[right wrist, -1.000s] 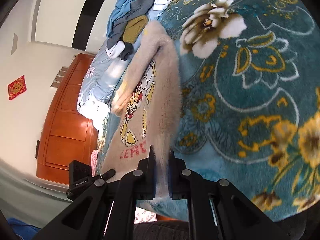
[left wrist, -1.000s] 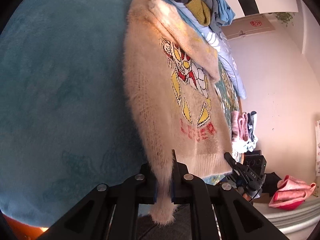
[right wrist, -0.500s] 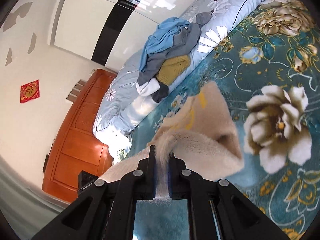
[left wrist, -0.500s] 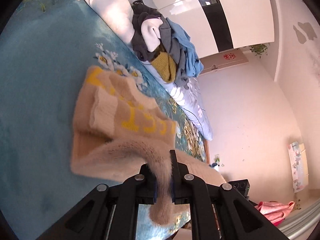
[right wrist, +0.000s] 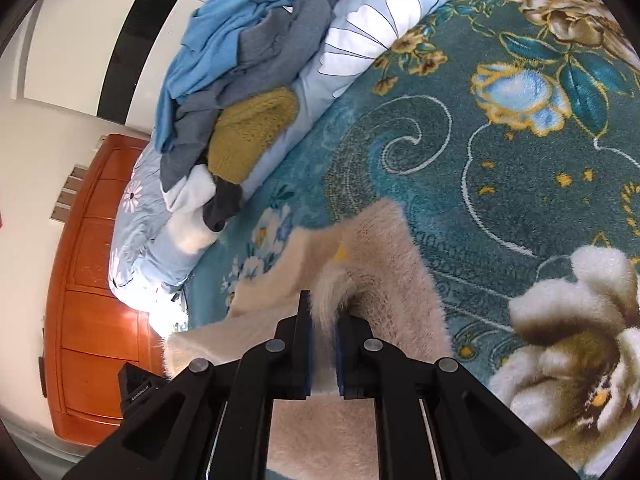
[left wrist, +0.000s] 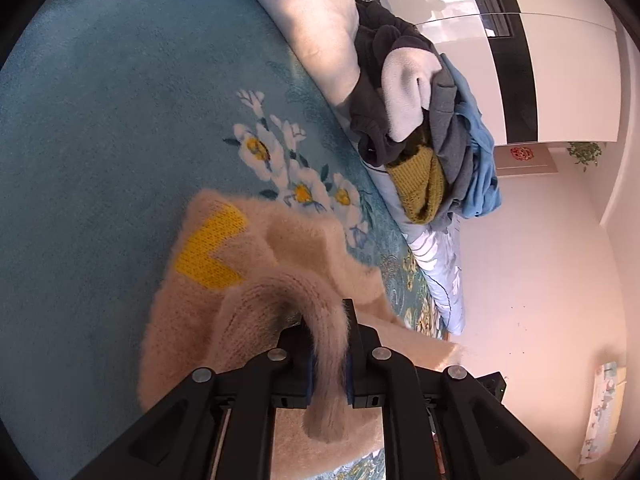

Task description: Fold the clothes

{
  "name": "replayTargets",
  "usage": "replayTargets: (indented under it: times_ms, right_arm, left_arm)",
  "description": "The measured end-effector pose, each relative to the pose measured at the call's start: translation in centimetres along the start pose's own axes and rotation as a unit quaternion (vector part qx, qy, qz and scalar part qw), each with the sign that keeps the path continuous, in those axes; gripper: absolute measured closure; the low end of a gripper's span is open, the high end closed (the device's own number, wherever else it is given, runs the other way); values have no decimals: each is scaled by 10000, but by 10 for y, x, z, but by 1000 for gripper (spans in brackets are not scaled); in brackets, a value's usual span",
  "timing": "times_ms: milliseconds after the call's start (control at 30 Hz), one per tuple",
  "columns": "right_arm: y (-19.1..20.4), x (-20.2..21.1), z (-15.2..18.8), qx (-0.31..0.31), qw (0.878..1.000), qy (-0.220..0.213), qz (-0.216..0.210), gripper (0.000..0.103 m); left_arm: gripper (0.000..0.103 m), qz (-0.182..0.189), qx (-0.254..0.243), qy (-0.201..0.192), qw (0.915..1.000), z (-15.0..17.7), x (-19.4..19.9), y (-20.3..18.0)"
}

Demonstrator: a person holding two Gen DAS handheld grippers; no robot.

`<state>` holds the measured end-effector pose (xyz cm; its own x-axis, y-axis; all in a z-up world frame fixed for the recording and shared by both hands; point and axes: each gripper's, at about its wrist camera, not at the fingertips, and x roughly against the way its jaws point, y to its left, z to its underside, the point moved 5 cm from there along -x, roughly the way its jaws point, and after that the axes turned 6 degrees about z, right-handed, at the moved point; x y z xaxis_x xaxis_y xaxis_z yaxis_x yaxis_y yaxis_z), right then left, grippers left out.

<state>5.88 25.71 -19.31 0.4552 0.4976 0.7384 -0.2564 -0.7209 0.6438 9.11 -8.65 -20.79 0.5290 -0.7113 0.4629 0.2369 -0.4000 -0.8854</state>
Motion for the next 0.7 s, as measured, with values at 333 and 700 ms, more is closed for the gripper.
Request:
replayTargets:
  times_ms: [333,700]
  right_arm:
    - [5,5,-5,-96,9989,29,-460,72]
    - [-17,40,2,462,9985,-280,0,33]
  left_arm:
    - [43,630,-326,-289,9971,-8,23,-28]
    - [39,-588,-1183,-249,9909,3,44,-8]
